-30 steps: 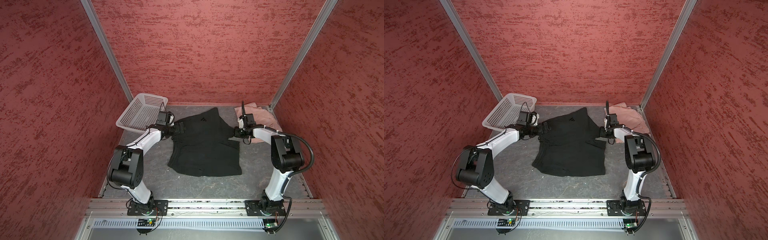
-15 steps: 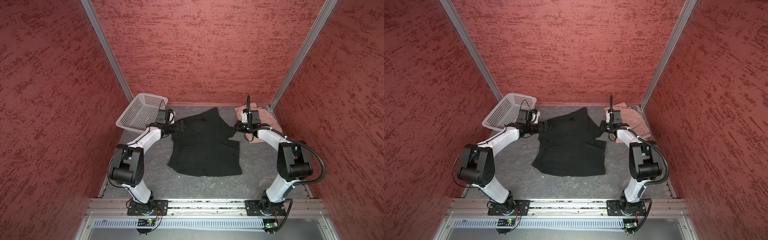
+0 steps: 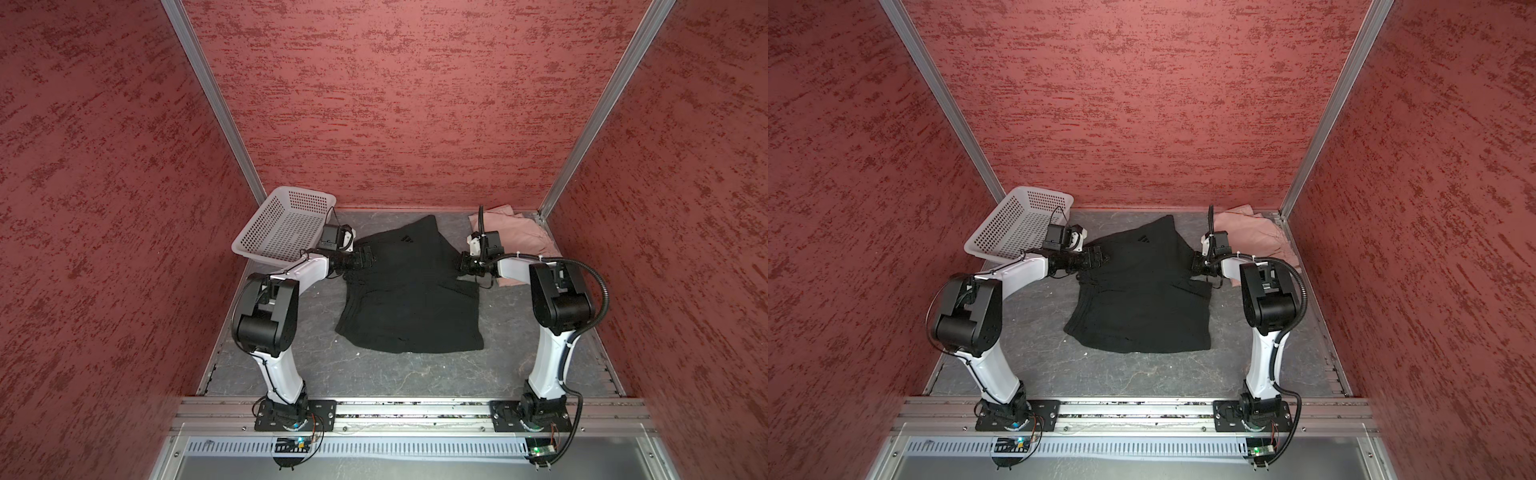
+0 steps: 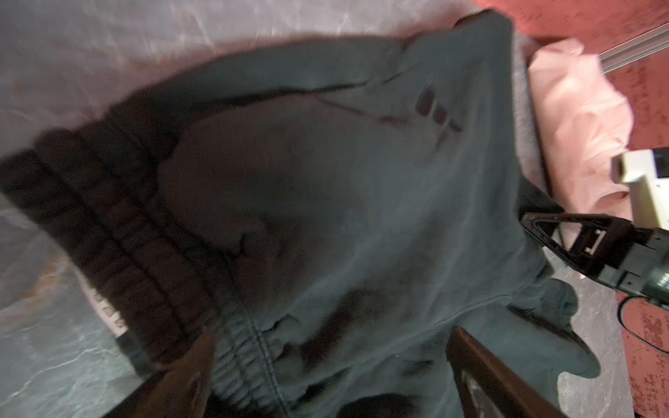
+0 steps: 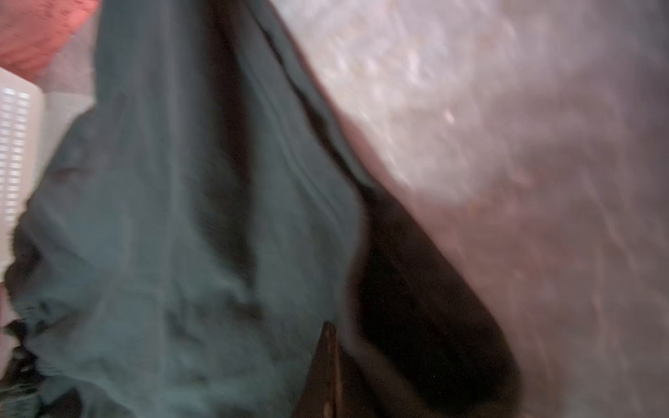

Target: Fold and stack the shorts

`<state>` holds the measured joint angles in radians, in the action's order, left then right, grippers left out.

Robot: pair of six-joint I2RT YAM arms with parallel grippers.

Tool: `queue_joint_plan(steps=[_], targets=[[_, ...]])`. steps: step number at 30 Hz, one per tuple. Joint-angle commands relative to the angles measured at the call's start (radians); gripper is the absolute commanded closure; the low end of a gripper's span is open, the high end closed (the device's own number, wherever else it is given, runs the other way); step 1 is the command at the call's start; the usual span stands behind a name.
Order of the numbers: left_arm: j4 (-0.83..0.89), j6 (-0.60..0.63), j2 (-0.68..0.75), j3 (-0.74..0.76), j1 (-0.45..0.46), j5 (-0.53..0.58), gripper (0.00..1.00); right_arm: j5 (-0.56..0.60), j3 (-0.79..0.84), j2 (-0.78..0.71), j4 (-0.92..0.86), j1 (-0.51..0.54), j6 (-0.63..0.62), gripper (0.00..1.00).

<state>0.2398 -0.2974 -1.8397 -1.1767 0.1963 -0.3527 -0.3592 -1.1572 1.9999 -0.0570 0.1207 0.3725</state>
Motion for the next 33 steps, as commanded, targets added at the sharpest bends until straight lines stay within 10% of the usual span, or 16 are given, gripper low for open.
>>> queue_joint_plan(steps=[1, 10, 14, 23, 33], targets=[[0.02, 0.028, -0.049, -0.054, -0.005, 0.015, 0.01, 0.068, 0.102, -0.083, 0.064, -0.007, 0.032, 1.0], [0.028, 0.091, -0.178, -0.153, 0.002, 0.007, 0.01, 0.092, 0.324, -0.22, 0.144, -0.025, 0.082, 0.95], [0.097, 0.125, -0.191, -0.24, 0.004, -0.023, 0.01, 0.121, 0.302, -0.304, 0.094, -0.031, 0.055, 0.6], [0.181, 0.056, 0.217, -0.117, 0.025, 0.002, 0.01, -0.03, 0.323, -0.641, -0.003, -0.005, -0.03, 0.38], [0.276, -0.178, 0.752, 0.399, -0.11, 0.106, 0.01, 0.263, 0.369, -0.733, -0.345, 0.69, -0.153, 0.35]])
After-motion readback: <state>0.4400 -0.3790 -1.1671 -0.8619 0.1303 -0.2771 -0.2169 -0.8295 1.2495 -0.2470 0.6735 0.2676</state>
